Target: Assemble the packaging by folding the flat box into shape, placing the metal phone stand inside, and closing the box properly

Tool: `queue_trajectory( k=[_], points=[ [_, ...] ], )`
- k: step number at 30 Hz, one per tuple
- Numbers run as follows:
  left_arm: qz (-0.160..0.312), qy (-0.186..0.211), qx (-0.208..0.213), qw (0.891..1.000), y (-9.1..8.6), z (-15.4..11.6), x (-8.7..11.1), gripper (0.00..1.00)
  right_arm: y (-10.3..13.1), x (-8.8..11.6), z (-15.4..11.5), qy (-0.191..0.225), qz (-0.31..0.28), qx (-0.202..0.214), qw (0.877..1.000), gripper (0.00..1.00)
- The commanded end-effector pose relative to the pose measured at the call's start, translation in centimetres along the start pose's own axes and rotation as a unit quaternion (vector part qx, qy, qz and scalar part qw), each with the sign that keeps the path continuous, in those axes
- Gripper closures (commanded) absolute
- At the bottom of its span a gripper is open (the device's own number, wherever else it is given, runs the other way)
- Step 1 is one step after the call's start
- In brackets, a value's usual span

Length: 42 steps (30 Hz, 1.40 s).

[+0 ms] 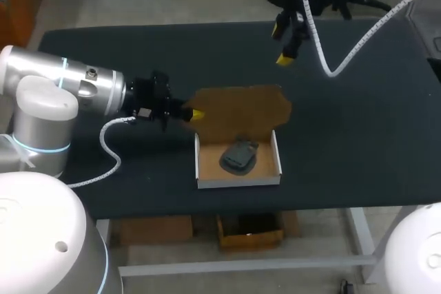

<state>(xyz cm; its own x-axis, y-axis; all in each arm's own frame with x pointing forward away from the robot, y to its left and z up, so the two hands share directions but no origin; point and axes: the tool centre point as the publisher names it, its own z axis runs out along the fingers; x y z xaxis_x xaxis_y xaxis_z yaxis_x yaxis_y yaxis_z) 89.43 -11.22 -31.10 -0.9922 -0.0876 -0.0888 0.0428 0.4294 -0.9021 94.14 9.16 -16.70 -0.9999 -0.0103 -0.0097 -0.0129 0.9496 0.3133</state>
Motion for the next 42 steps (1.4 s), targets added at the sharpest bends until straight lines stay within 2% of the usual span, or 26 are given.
queue_trajectory(
  k=[1,7,9,11,15,17,28,42],
  points=[
    [0.001,-0.001,0.001,1.0,0.2,0.2,0.1,1.0,1.6,-1.8,0.3,0.013,-0.005,0.026,1.0,0.0],
    [0.001,-0.001,0.001,1.0,0.2,0.2,0.1,1.0,3.5,-3.0,0.7,0.009,-0.017,0.055,0.998,0.02],
    [0.001,-0.001,0.001,1.0,0.2,0.2,0.1,1.0,4.0,-3.2,1.0,0.009,-0.02,0.06,0.998,0.14],
    [0.001,-0.001,0.001,1.0,0.2,0.2,0.1,1.0,4.5,-3.4,1.4,0.009,-0.022,0.065,0.998,0.51],
    [0.001,-0.001,0.001,1.0,0.2,0.2,0.1,1.0,5.4,-3.3,2.6,0.013,-0.029,0.076,0.997,0.49],
    [0.001,-0.001,0.001,1.0,0.2,0.2,0.1,1.0,5.8,-3.2,3.2,0.016,-0.031,0.081,0.996,0.61],
    [0.001,-0.001,0.001,1.0,0.2,0.2,0.1,1.0,6.8,-1.6,5.3,0.019,-0.034,0.11,0.993,0.58],
    [0.001,-0.001,0.001,1.0,0.2,0.2,0.1,1.0,6.5,2.4,7.2,0.025,-0.044,0.124,0.991,0.54]
  ],
)
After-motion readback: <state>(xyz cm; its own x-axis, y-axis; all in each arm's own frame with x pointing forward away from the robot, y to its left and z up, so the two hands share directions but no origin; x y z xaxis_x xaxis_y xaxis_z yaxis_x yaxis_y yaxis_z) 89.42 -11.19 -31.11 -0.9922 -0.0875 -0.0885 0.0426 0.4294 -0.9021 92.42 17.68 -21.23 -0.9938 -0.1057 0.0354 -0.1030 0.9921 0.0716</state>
